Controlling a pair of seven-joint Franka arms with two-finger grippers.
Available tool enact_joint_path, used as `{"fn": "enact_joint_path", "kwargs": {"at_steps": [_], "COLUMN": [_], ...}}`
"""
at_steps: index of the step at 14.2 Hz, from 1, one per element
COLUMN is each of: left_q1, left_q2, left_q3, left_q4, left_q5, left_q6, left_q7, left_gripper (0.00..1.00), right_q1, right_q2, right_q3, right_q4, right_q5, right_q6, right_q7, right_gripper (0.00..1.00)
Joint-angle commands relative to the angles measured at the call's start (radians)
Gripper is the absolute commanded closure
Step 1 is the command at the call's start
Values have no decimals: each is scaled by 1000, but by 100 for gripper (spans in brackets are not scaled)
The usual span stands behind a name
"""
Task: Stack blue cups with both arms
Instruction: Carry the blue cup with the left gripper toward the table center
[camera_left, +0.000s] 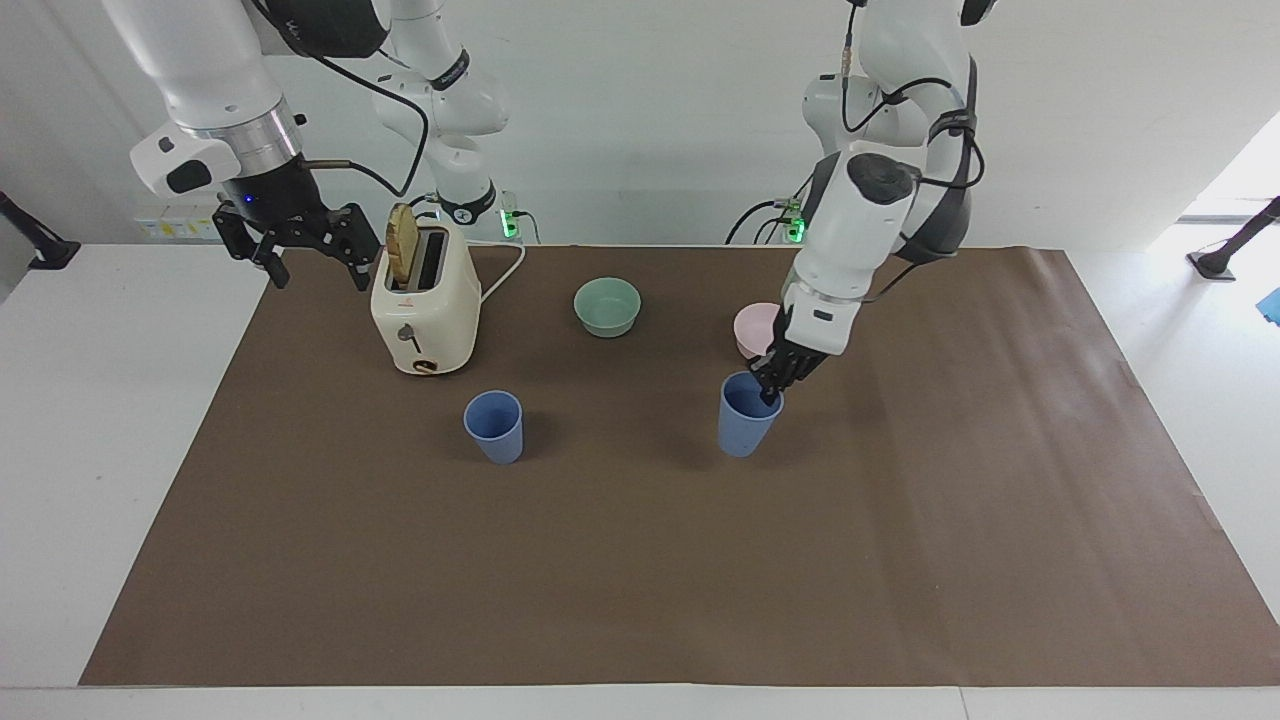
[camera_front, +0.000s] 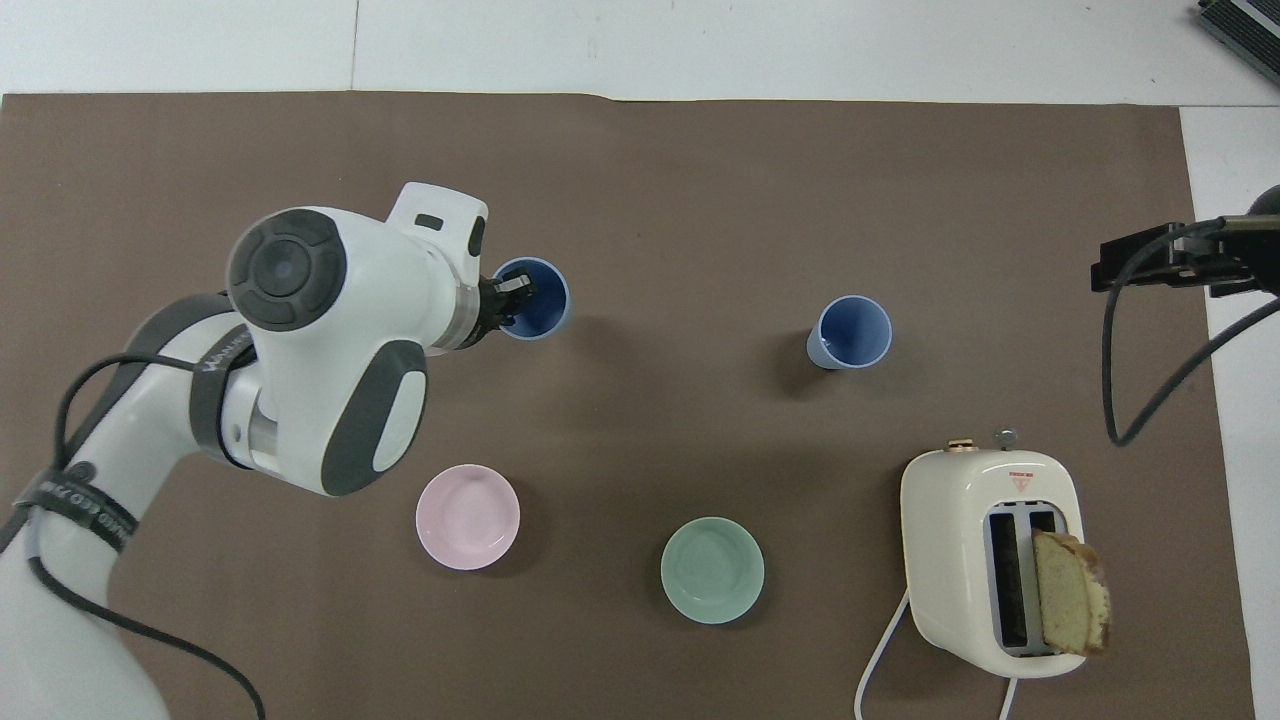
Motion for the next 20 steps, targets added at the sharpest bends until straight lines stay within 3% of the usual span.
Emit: {"fn": "enact_joint_path", "kwargs": {"at_steps": [1,15,16,17,18,20], "left_q1": [-62,-96,-93,-92,-93,-86], "left_q2": [47,103,104,104,104,91], "left_q3": [19,21,21,21,22,24], "left_q4": [10,-16,-14,-14,-14,0], "left_q5": [24,27,27,27,30,82], "left_q6": [27,86,86,82,67,16], "left_q7": [-32,-26,-24,-23,-23,-21], "left_gripper": [100,100,94,40,0,0], "right_q1": [-7,-7,-7,-7,-10,-12], "right_q2": [-22,-22,-22,-22,-22,-22], "right_q3": [-2,-2,-2,-4,-5,-5], "right_q4": [-23,-24,-24,-24,-24,-24], "right_q5": [22,22,22,22,22,22], "right_q6": [-2,-2,-2,-5,-5,-5], "right_q7": [-27,-27,-27,-27,-27,-27], "right_gripper": [0,0,0,0,0,0]}}
